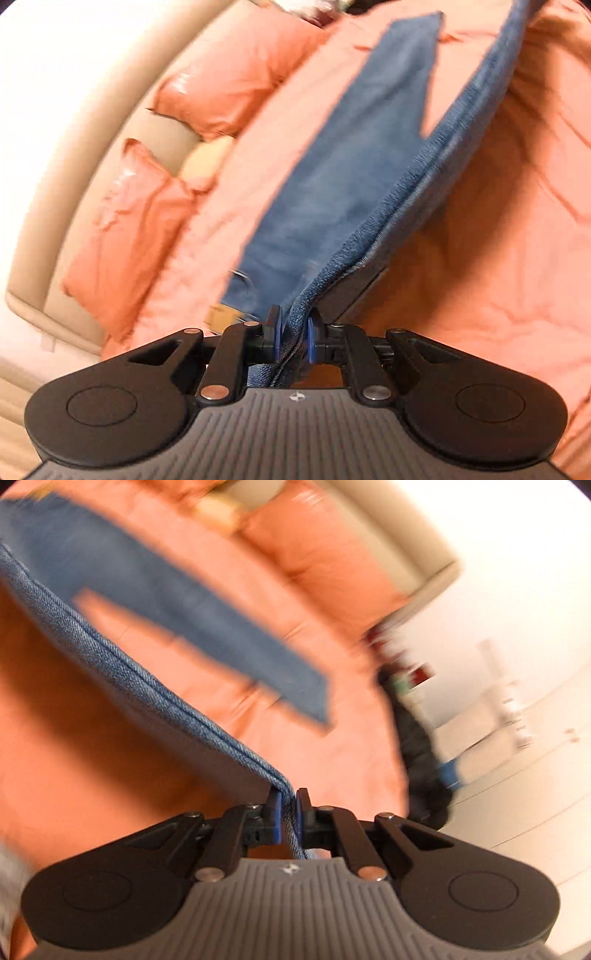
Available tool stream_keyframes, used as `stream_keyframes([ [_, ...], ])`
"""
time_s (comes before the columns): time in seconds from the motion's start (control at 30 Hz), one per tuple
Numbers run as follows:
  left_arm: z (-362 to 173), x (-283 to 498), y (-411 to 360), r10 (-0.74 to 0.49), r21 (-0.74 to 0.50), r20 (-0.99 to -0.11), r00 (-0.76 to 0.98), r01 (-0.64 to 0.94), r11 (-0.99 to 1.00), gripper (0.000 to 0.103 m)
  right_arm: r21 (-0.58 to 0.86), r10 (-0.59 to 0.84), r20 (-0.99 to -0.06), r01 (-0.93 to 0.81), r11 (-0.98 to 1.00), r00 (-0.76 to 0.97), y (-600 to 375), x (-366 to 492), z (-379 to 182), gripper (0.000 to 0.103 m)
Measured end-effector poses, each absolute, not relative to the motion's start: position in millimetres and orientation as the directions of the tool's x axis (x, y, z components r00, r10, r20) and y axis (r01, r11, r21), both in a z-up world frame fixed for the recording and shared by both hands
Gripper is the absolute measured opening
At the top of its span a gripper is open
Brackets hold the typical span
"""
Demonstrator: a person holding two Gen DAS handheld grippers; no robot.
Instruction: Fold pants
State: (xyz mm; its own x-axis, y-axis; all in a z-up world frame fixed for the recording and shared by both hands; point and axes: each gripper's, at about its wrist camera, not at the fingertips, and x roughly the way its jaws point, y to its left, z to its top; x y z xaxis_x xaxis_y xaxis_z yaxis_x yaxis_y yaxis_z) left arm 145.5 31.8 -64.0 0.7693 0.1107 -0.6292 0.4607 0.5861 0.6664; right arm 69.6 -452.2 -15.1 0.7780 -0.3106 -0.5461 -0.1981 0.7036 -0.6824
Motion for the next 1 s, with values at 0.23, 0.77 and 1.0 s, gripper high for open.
stream_keyframes([
  [0.23,-23.5,227.3,33.6,0.122,0.655,-0.623,0.773,0.430,0.621,0.015,-0.726,-0.407,-0.490,-0.103,0.680,0.771,-430.1,190.8,22.0,0.000],
  [0.77,-132.4,422.2,65.9,0.220,0.603,-0.745,0.629,0.496,0.625,0.015,-0.811,-0.499,-0.531,-0.238,0.535,0.685,-362.7,431.0,-106.7,0.000],
  [1.0,-177.5,446.9,87.0,0.148,0.492,-0.812,0.565,0.525,0.695,0.015,-0.809,-0.526,-0.580,-0.365,0.462,0.621,-346.2,486.8,-166.9,0.000],
])
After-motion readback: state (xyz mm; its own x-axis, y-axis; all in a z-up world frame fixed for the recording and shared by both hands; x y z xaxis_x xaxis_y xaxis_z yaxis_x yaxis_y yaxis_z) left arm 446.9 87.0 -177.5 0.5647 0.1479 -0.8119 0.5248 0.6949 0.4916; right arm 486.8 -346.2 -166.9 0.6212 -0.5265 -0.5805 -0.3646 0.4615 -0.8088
